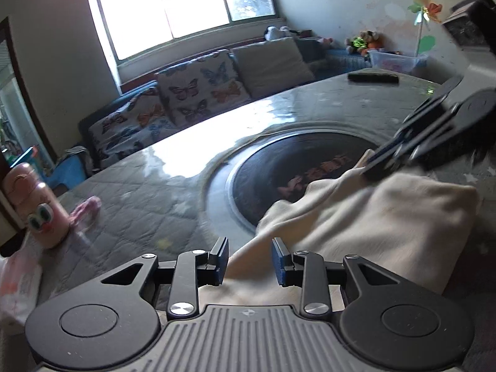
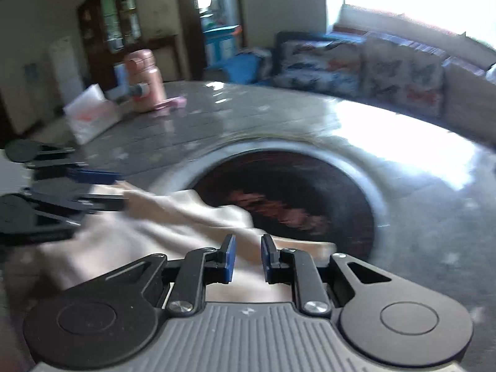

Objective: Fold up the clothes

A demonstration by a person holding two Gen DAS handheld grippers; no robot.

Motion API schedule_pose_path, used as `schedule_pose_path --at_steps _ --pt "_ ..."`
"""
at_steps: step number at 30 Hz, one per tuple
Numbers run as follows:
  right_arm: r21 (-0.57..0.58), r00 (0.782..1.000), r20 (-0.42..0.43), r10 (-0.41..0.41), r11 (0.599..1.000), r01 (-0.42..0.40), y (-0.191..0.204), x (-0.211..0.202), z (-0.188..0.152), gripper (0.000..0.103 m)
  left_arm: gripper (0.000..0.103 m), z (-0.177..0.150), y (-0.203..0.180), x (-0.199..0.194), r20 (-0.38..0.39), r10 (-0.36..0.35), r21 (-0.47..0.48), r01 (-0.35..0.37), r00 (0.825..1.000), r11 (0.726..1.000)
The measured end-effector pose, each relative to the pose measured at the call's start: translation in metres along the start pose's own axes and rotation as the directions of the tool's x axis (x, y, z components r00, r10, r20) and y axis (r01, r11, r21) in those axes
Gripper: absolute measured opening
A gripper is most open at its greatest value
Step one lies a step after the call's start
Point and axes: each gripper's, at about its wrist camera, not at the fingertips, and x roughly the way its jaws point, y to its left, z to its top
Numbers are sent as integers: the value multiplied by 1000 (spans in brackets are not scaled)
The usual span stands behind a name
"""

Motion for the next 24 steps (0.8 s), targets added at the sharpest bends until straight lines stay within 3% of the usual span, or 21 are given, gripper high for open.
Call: schedule_pose_path --at_steps 4,10,15,20,24 --pt "-4 998 -47 32 999 -32 7 31 7 15 29 7 -7 22 -40 -9 5 9 999 1000" --pt "7 999 -19 35 999 -35 7 51 9 15 31 5 4 39 -78 30 -49 -34 997 998" --pt "-12 999 25 28 1000 -28 13 39 12 17 32 5 3 38 -75 32 -53 -36 997 998" --pt "-64 1000 -1 29 998 -29 24 47 8 17 32 5 5 38 -82 31 -58 -35 996 998" --pt "-111 998 27 49 993 -45 36 31 8 17 32 6 8 38 -89 20 -68 -26 996 997"
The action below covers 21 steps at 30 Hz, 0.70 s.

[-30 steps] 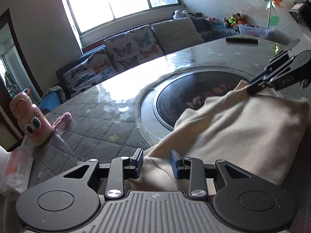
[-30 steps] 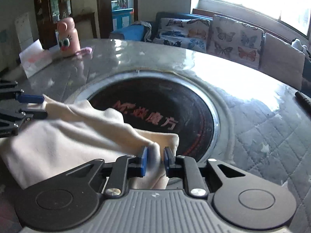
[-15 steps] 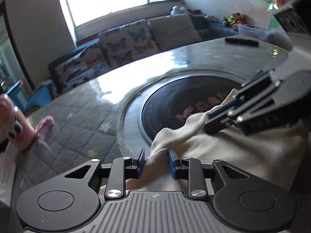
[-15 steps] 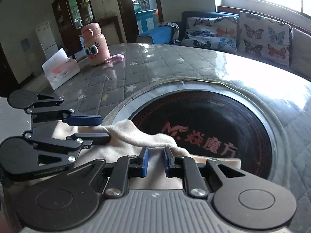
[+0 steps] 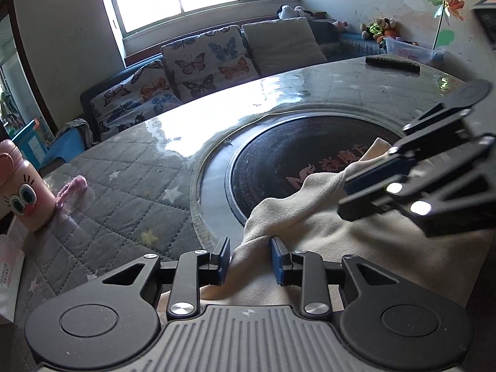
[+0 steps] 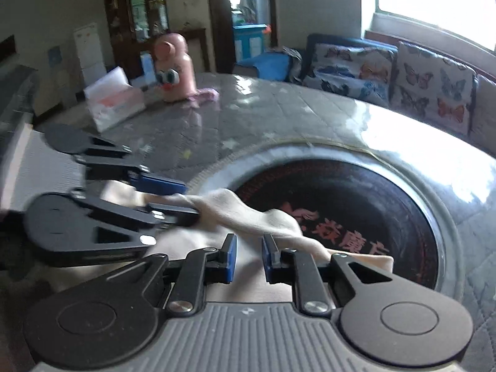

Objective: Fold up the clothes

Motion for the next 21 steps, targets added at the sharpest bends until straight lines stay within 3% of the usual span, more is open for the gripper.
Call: schedule_pose_path --at_steps 7,13,21 --pt "-128 998 -44 52 990 -57 35 -12 -16 19 33 0 -1 1 1 8 7 -8 1000 1000" --pt "-262 1000 -31 5 965 -13 63 -32 -41 20 33 -2 -5 0 10 21 13 -21 1000 1000" --pt "-178 999 -37 39 983 -46 60 -52 -51 20 33 -5 -10 -28 56 48 10 -48 997 999"
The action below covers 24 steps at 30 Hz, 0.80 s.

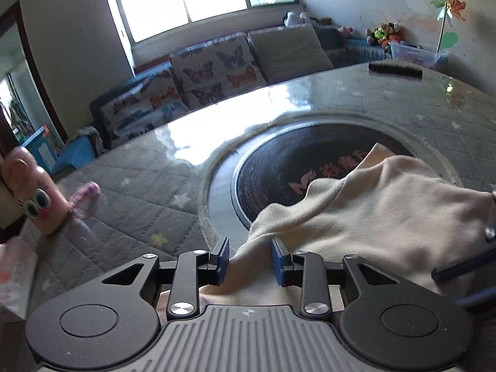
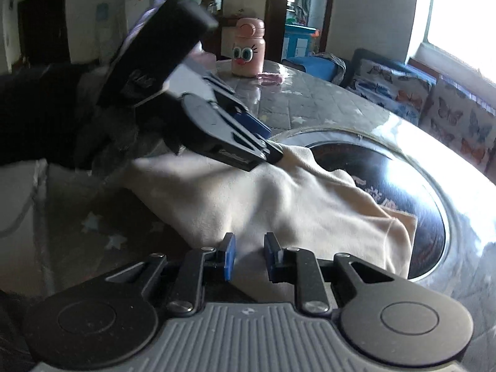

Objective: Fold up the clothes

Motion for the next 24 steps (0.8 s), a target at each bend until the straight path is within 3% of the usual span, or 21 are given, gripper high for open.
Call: schedule_pose_path --at_steps 6,13,17,24 --pt "137 998 56 -40 990 32 -25 -17 -2 21 33 -15 -13 -41 47 -46 2 46 998 999" --pt "287 995 12 -96 954 89 -59 -15 -34 23 33 -51 -17 -53 15 -52 -29 52 999 998" --pt "291 994 1 -112 951 107 -63 -26 -38 22 33 -60 -1 -60 19 -55 -100 57 998 993" --pt "296 991 54 -122 950 101 -68 -21 -23 24 37 -63 6 -58 18 -45 -119 47 999 992"
